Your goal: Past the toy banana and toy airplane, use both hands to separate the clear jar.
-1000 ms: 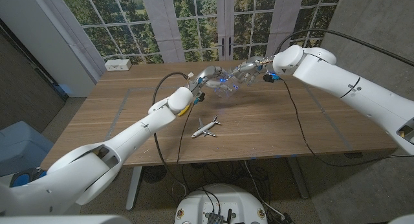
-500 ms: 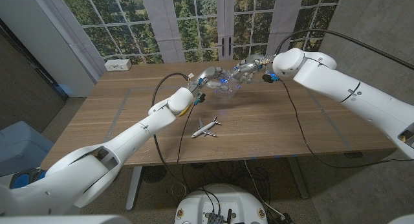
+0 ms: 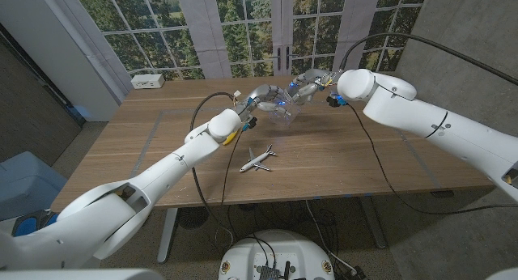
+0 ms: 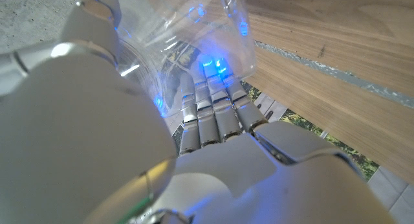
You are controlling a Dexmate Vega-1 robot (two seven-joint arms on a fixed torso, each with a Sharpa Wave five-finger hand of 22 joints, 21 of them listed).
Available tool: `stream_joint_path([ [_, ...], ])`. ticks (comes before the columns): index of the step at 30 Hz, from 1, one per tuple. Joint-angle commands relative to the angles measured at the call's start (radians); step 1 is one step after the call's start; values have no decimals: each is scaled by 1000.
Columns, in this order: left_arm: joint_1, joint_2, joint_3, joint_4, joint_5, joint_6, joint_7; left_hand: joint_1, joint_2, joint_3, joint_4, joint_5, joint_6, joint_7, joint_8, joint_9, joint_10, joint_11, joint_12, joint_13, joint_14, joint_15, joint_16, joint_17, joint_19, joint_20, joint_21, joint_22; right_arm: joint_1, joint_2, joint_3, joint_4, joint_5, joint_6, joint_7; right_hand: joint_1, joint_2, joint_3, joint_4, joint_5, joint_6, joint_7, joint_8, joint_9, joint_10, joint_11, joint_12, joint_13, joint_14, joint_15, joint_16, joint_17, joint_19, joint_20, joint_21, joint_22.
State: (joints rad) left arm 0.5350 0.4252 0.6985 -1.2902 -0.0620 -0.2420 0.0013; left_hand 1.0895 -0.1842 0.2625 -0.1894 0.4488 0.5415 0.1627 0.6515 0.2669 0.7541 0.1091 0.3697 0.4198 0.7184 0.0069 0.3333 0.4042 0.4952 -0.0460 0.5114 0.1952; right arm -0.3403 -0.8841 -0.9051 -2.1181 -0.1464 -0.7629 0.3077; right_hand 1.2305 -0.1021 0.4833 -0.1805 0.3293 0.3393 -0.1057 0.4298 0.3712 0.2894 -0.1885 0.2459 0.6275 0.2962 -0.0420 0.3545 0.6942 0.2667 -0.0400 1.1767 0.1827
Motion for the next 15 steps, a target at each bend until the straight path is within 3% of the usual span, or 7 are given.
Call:
stream_joint_path([
  [1,-6,-4,-7,7,-63,3,-49,204,212,25,18,4,426,-214,8,29,424,-299,0,175,77,-250,2,-1,3,-1,7,4,-75,-37,-25,-53,-262,60,-47,290,181,-46,7,40,251,-111,63,34,64,-15,-8,1,-7,-174,-26,-50,-115,-174,45,1],
  [3,-5,-6,-8,8,-71,2,-55,204,212,25,19,5,425,-213,8,30,424,-299,-1,176,78,-250,1,0,3,0,7,4,-119,-43,11,-55,-270,110,-94,345,187,-78,6,45,337,-101,118,49,146,-15,-4,0,25,-178,-26,-77,-147,-173,80,0],
  [9,-2,-4,-7,-1,-71,6,-52,204,212,24,19,6,424,-211,7,32,425,-299,-2,177,78,-250,0,1,3,0,9,4,-252,-44,128,-35,-257,282,-253,418,172,-120,3,47,623,6,304,121,330,-13,27,-10,134,-190,7,-94,-149,-173,138,6],
  [10,-1,-4,-8,-2,-73,6,-52,204,212,24,19,6,425,-211,6,31,424,-299,-3,177,78,-250,0,1,3,1,10,4,-267,-43,137,-32,-271,303,-275,423,168,-125,4,46,641,6,322,134,345,-13,31,-9,143,-190,10,-95,-150,-173,143,5],
  [11,0,-3,-8,-5,-73,8,-50,204,212,24,19,6,426,-211,6,31,424,-299,-3,177,78,-250,-1,1,2,0,10,4,-284,-41,148,-26,-283,328,-301,424,165,-130,5,46,651,11,323,126,355,-13,33,-8,153,-190,14,-94,-152,-172,146,5],
  [12,0,-2,-8,-7,-73,10,-51,204,212,24,19,6,426,-212,6,31,424,-299,-3,177,78,-250,-1,1,3,0,10,4,-300,-38,157,-19,-297,351,-327,428,159,-141,6,42,697,28,344,125,378,-12,37,-6,168,-192,22,-90,-151,-172,156,5],
  [15,2,-1,-8,-12,-74,14,-51,204,212,24,19,6,425,-211,5,31,424,-299,-4,177,78,-250,-1,2,2,1,11,4,-336,-34,178,-1,-343,416,-380,426,155,-159,11,32,734,36,359,115,418,-11,47,-1,196,-192,39,-82,-151,-170,173,6],
])
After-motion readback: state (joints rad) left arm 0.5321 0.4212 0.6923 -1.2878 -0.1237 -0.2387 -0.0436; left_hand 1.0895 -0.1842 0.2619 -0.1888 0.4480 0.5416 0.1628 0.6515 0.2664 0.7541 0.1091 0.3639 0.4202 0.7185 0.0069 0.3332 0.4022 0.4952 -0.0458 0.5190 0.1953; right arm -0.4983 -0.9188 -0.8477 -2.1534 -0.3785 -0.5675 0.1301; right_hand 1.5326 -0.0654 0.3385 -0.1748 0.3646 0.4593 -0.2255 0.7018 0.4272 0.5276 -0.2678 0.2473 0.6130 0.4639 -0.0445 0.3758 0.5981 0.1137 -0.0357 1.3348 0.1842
